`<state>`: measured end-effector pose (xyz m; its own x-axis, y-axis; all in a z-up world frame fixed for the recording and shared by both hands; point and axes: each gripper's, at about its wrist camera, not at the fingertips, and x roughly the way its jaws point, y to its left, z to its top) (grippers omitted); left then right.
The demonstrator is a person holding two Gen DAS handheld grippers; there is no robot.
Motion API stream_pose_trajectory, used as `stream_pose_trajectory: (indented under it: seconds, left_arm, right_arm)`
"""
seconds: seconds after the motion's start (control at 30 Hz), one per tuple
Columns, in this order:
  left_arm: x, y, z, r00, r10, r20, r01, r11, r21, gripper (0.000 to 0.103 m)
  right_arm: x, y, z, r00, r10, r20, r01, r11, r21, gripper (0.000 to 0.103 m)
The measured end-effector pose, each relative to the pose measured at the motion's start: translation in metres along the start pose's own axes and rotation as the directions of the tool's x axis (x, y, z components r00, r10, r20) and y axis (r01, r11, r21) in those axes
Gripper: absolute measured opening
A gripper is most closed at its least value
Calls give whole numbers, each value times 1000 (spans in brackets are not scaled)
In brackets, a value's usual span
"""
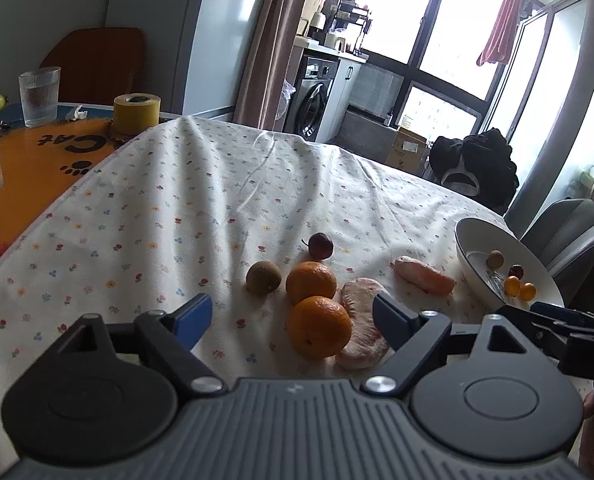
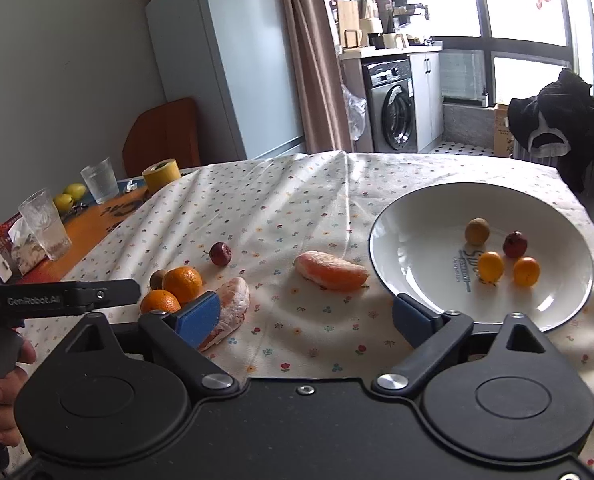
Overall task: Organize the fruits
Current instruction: 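Grasp the large orange with the left tool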
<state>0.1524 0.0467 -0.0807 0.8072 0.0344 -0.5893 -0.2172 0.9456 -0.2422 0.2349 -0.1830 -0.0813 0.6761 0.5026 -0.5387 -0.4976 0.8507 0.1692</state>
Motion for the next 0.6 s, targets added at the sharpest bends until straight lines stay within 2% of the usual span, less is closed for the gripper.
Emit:
stream_pose_trajectory:
  seconds: [0.13, 0.23, 0.4, 0.6]
  left_arm:
    - [12, -4, -3, 1000, -7, -27, 7, 1000, 2, 71]
    - [22, -7, -5, 999, -9, -53, 9, 1000, 1, 62]
    - [29, -8, -6, 996, -44, -74, 43, 999, -6, 40]
    - [25, -8, -2, 997, -21, -70, 21, 1000, 3, 39]
  right_arm:
    - [10, -1, 2, 1000, 10, -12, -11, 1000, -13, 80]
    - [18, -2, 4, 1000, 19, -21, -19, 1000, -18, 79]
    - [31, -1, 9, 999, 27, -31, -28, 999, -39, 75]
    - [47, -2, 15, 998, 36, -51, -39, 997, -59, 71]
